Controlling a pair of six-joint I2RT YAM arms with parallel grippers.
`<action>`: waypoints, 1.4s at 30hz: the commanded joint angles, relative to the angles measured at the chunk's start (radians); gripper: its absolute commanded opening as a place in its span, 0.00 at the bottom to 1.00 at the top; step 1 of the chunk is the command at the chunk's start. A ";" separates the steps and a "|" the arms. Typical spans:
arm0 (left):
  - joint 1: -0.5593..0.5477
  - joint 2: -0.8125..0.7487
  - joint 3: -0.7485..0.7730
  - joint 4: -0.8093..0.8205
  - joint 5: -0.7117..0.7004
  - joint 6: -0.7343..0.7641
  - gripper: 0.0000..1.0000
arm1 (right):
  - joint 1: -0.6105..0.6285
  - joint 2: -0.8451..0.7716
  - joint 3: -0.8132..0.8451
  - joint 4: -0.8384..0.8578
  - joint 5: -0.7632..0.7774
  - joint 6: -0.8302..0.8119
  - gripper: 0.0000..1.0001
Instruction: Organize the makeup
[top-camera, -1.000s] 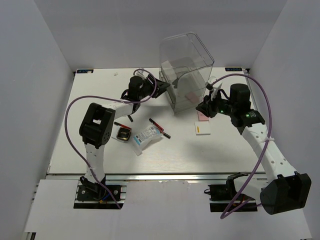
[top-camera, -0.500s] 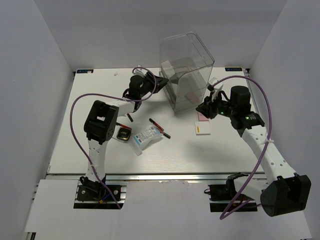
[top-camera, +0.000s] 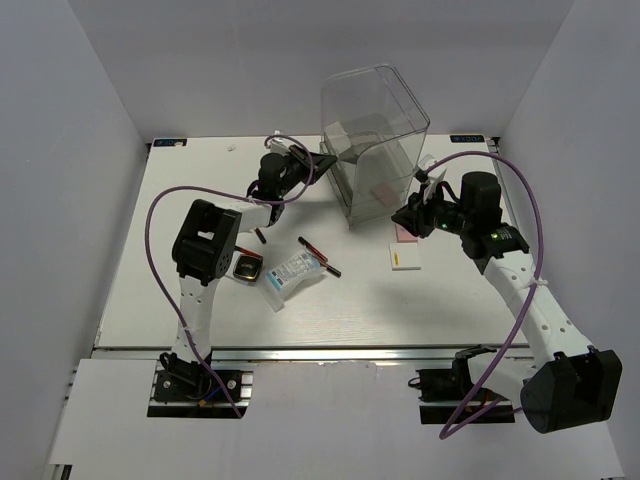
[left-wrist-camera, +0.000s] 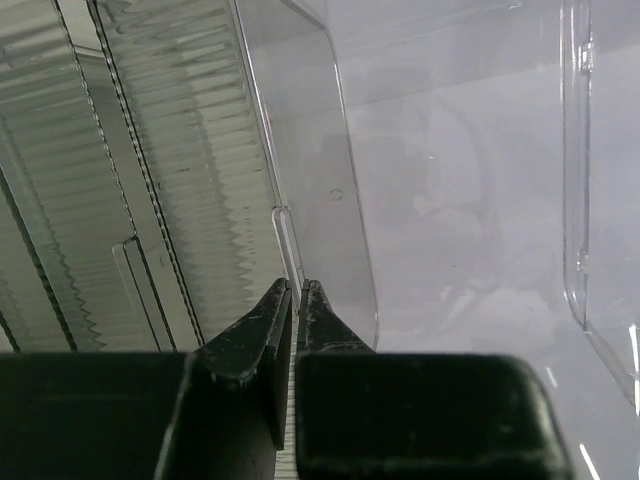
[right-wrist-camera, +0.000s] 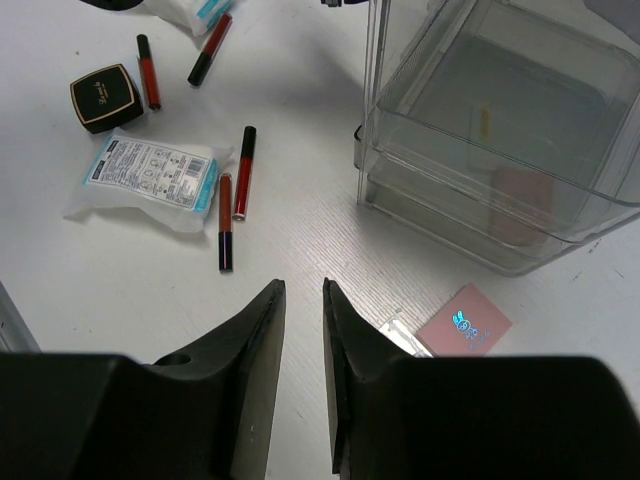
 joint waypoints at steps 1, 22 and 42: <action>-0.006 -0.027 -0.022 0.121 0.015 -0.028 0.09 | -0.004 -0.020 -0.005 0.042 -0.012 0.008 0.28; 0.074 -0.277 -0.220 0.254 0.026 -0.080 0.00 | 0.028 0.065 0.117 0.095 -0.020 0.176 0.38; 0.085 -0.377 -0.184 0.276 0.026 -0.137 0.00 | 0.271 0.293 0.393 0.207 0.264 0.792 0.57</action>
